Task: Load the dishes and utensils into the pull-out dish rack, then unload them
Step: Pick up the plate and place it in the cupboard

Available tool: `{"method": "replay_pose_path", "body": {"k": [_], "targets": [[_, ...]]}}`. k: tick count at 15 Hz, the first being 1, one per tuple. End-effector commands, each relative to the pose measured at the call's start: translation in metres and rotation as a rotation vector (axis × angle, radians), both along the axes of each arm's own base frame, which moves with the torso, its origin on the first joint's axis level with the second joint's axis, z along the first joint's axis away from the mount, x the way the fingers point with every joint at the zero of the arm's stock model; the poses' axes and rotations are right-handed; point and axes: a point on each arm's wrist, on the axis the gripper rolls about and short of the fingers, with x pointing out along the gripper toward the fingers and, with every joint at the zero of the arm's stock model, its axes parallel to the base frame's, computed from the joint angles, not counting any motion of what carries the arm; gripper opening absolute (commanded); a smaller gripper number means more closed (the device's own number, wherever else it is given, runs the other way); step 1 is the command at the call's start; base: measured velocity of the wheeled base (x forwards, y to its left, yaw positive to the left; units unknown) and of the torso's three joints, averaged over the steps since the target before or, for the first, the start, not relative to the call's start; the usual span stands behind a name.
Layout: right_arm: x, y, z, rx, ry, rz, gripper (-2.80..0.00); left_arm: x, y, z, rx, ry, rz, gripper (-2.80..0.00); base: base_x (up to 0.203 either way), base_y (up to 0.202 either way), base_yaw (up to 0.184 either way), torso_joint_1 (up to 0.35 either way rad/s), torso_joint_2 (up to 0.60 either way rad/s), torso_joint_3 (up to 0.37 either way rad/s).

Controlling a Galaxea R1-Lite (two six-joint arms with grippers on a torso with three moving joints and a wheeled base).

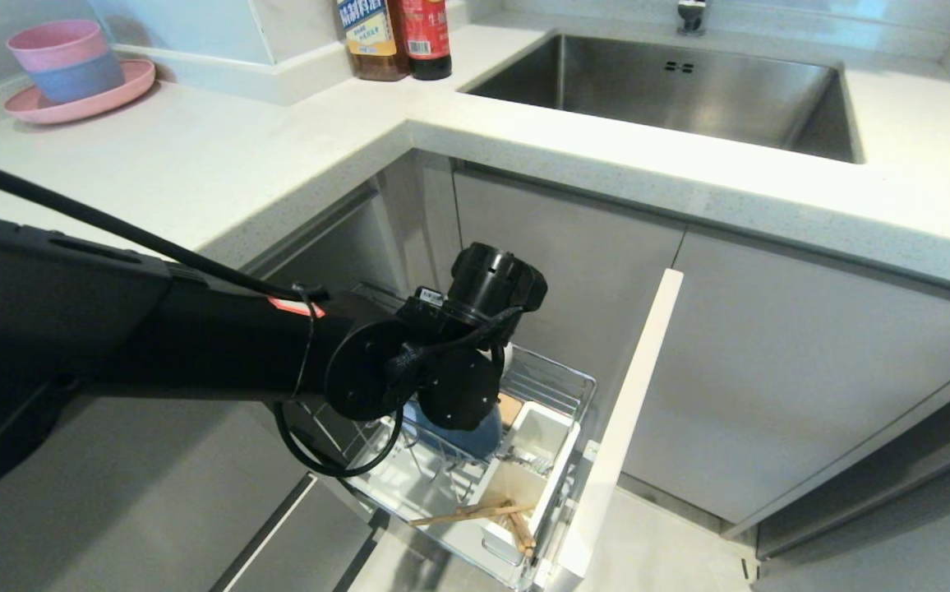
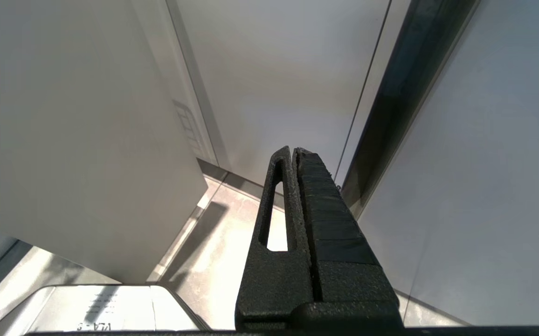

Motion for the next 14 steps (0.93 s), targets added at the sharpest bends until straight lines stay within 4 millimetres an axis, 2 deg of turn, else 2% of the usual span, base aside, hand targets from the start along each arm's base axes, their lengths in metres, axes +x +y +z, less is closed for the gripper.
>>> {"method": "replay_pose_path", "body": {"k": [1,11,12,14], "targets": [[0.0001,0.0,-0.0004,0.0,0.002,0.0,-2.8,0.0007,-0.0005,-0.0037,0.003,0.002,0.007,-2.8,0.0,0.0,0.0,0.0,0.0,0.0],[0.0001,0.0,-0.0004,0.0,0.002,0.0,-2.8,0.0019,-0.0018,-0.0057,0.004,0.005,0.006,-2.8,0.0,0.0,0.0,0.0,0.0,0.0],[0.0001,0.0,-0.0004,0.0,0.002,0.0,-2.8,0.0018,-0.0017,-0.0058,0.006,0.005,0.007,0.0,0.0,0.0,0.0,0.0,0.0,0.0],[0.0001,0.0,-0.0004,0.0,0.002,0.0,-2.8,0.0015,-0.0014,-0.0063,0.012,0.01,0.007,0.0,0.0,0.0,0.0,0.0,0.0,0.0]]}}
